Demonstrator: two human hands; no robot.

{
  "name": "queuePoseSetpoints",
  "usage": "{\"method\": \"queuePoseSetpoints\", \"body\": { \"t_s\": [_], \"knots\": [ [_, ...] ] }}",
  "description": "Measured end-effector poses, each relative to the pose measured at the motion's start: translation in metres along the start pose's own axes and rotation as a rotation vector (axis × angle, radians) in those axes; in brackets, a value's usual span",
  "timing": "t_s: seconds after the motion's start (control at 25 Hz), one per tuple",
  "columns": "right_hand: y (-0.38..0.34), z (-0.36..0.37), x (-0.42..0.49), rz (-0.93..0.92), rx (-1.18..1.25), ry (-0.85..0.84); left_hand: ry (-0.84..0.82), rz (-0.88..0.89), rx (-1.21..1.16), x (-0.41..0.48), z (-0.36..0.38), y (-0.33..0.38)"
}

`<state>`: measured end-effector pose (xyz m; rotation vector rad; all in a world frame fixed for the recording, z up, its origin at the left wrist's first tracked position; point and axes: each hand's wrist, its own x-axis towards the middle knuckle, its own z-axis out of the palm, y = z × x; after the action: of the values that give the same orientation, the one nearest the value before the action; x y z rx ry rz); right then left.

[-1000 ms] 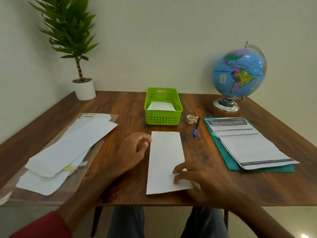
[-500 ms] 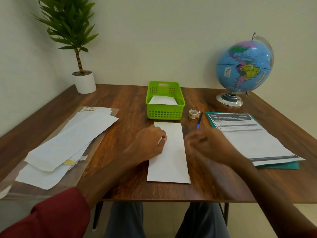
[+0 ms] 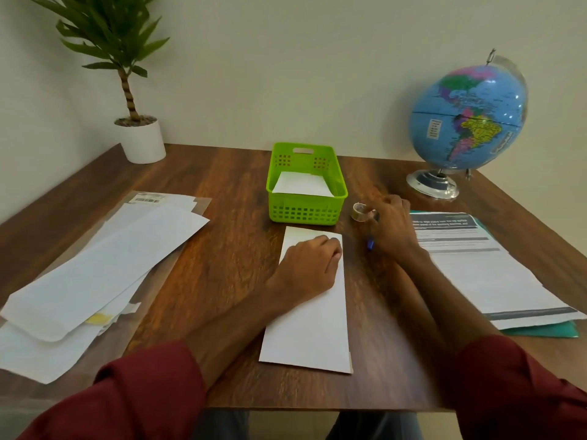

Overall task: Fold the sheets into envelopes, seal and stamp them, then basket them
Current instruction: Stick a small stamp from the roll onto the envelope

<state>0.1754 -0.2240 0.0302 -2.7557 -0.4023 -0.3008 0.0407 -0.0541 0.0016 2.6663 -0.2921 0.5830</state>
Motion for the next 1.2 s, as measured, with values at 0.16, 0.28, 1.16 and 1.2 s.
{"method": "queuePoseSetpoints", "body": {
  "t_s": [0.16, 0.28, 1.16, 1.2],
  "knots": [
    [0.005, 0.010, 0.008, -0.023, 0.041, 0.013, 0.070, -0.037, -0.159, 0.002, 0.005, -0.006],
    [0.000, 0.010, 0.004, -0.032, 0.072, 0.039, 0.160, -0.074, -0.231, 0.004, 0.006, -0.010],
    [-0.053, -0.022, -0.054, -0.541, 0.274, 0.174, 0.115, -0.646, -1.355, 0.020, -0.025, -0.024],
    [-0.055, -0.021, -0.056, -0.548, 0.280, 0.156, 0.106, -0.650, -1.365, 0.019, -0.024, -0.023]
  ]
}}
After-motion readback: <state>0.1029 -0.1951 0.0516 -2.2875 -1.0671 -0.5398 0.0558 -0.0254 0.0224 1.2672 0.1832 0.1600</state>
